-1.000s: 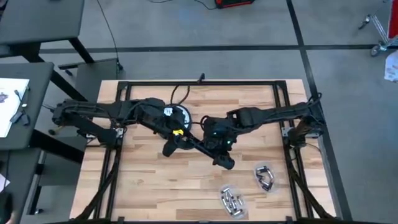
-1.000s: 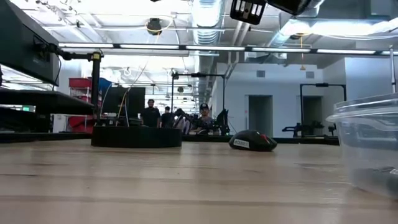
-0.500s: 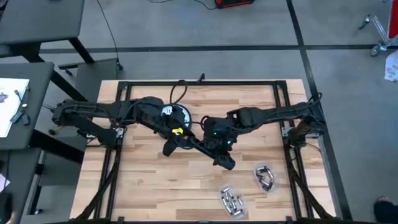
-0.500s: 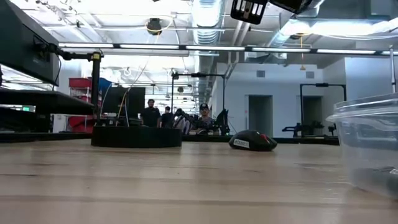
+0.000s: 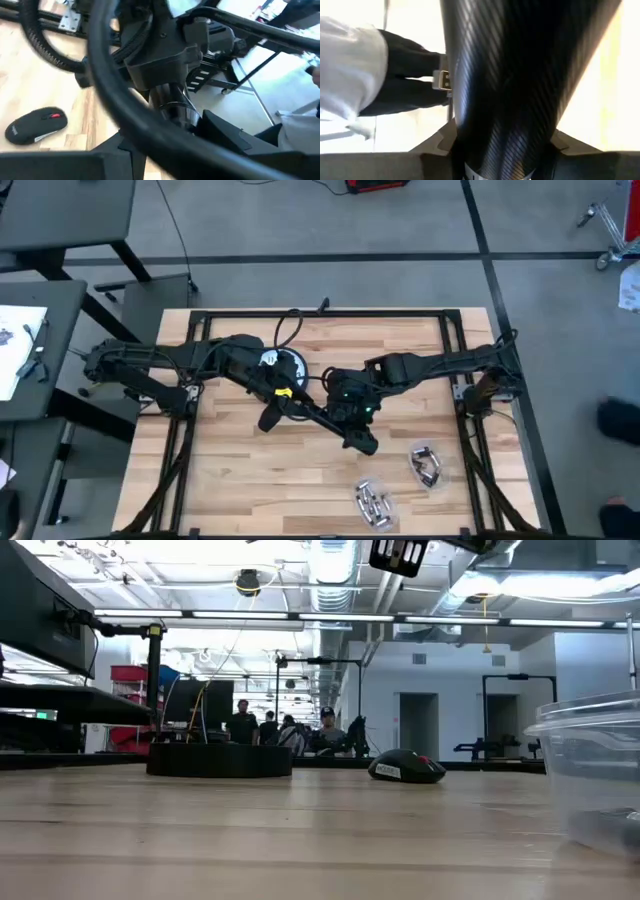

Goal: Insert battery
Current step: Close the black flashlight battery compartment

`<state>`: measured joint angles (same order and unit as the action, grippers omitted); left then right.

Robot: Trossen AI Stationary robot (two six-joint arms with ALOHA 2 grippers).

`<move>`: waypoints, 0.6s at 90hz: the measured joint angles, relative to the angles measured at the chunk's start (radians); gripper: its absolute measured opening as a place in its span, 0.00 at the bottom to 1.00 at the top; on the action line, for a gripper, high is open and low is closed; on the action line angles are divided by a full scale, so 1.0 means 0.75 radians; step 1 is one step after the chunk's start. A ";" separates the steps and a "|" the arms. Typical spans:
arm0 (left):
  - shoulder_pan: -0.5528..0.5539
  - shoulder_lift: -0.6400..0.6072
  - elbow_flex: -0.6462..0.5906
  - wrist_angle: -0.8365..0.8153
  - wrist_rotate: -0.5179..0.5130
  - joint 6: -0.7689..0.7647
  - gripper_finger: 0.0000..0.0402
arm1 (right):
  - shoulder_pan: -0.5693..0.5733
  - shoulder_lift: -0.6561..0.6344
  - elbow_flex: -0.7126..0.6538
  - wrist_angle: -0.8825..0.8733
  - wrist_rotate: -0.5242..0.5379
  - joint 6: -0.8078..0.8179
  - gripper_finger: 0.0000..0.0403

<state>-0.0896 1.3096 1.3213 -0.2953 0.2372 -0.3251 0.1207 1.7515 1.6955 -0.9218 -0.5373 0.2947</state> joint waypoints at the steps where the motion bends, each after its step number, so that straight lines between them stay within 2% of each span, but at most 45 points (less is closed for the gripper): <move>1: -0.002 0.000 0.000 0.002 0.001 0.011 0.33 | 0.000 0.000 0.000 0.005 -0.009 0.001 0.33; 28: -0.063 -0.003 0.003 0.093 0.035 0.445 0.33 | -0.009 0.002 -0.001 0.169 -0.318 0.064 0.33; 43: -0.089 -0.001 0.002 0.152 0.098 0.831 0.33 | 0.002 0.002 -0.001 0.228 -0.433 0.135 0.33; 54: -0.099 0.000 0.002 0.162 0.110 1.191 0.33 | 0.013 0.002 -0.001 0.247 -0.482 0.199 0.33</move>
<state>-0.1642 1.3098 1.3228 -0.1741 0.3199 0.5682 0.1302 1.7531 1.6947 -0.7365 -0.8991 0.4437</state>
